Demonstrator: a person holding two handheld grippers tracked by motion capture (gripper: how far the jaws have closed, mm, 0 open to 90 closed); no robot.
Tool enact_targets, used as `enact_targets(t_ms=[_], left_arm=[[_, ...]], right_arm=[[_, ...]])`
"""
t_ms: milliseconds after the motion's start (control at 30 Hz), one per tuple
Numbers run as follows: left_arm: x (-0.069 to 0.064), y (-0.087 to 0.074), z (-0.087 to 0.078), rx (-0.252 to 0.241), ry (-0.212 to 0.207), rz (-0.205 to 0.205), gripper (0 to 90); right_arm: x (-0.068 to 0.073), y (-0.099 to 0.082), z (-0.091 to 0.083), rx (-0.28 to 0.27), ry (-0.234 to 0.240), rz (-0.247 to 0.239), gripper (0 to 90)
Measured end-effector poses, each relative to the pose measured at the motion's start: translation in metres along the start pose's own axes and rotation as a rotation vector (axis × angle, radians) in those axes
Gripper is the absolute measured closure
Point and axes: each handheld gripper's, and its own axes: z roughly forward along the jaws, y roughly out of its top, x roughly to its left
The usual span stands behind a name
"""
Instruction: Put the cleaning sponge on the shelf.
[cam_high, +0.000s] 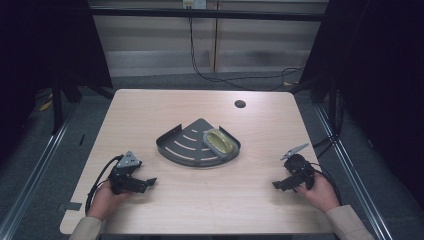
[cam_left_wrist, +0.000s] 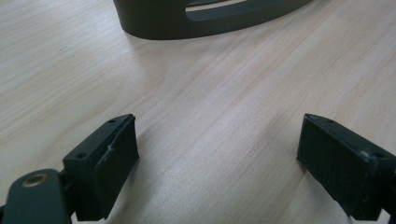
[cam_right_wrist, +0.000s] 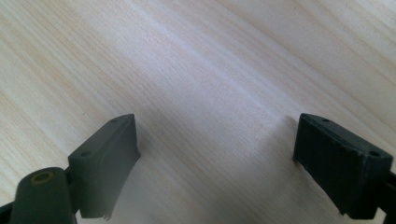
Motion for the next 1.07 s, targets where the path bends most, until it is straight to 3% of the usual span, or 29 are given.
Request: enact_targets(t_ms=[200,633,900,1067], left_arm=[[0.000,0.000,0.000,0.000,0.000,0.000,11.9],[0.000,0.000,0.000,-0.001,-0.001,0.000,11.9],[0.000,0.000,0.000,-0.001,-0.002,-0.001,11.9],[0.000,0.000,0.000,-0.002,-0.002,-0.001,11.9]], right_arm=[[0.001,-0.008,0.000,-0.053,-0.001,0.004,10.2],[0.001,-0.030,0.003,-0.236,-0.009,0.006,9.0],[0.001,-0.034,0.005,-0.279,-0.018,0.017,8.8],[0.001,-0.034,0.005,-0.277,-0.019,0.018,8.8]])
